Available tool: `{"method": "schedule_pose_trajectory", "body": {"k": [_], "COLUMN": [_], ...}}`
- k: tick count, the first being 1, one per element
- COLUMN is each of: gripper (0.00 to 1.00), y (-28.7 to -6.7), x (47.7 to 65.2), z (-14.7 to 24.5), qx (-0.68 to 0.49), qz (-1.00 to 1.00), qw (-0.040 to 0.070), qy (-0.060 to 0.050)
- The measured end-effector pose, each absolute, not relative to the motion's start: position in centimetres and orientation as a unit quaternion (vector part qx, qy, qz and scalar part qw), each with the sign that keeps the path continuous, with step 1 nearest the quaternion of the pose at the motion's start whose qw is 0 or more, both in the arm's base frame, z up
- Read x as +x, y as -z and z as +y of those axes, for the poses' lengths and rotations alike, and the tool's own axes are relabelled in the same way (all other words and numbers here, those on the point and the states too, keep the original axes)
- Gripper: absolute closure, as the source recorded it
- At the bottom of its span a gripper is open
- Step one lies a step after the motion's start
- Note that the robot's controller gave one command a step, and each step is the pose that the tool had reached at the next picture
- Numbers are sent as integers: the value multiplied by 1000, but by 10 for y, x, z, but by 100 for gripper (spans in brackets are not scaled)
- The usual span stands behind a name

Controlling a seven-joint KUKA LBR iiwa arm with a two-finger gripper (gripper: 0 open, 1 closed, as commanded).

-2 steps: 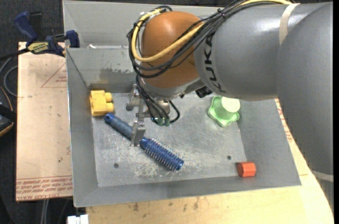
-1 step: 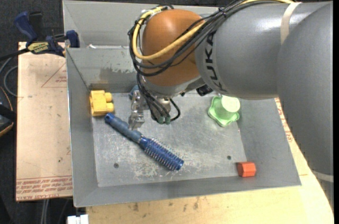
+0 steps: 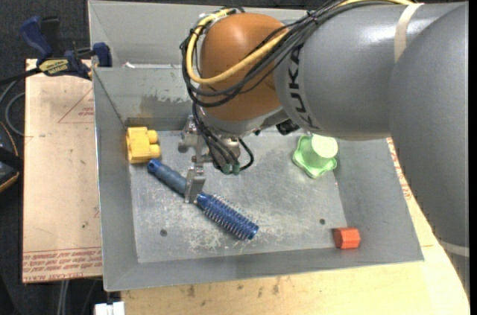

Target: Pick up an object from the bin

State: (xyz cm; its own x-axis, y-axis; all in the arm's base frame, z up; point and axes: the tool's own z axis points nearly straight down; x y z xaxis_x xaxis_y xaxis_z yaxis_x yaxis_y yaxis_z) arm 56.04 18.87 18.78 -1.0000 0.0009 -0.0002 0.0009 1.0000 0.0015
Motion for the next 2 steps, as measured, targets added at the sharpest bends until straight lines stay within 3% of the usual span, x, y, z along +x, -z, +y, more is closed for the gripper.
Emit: {"method": "schedule_pose_trajectory", "body": {"k": [1, 2], "gripper": [0, 0], "y": [-159, -73], "x": [499, 522], "z": [159, 103], "qx": [10, 20], "qz": [1000, 1000], "qw": [-4, 3], "qy": [1, -3]}}
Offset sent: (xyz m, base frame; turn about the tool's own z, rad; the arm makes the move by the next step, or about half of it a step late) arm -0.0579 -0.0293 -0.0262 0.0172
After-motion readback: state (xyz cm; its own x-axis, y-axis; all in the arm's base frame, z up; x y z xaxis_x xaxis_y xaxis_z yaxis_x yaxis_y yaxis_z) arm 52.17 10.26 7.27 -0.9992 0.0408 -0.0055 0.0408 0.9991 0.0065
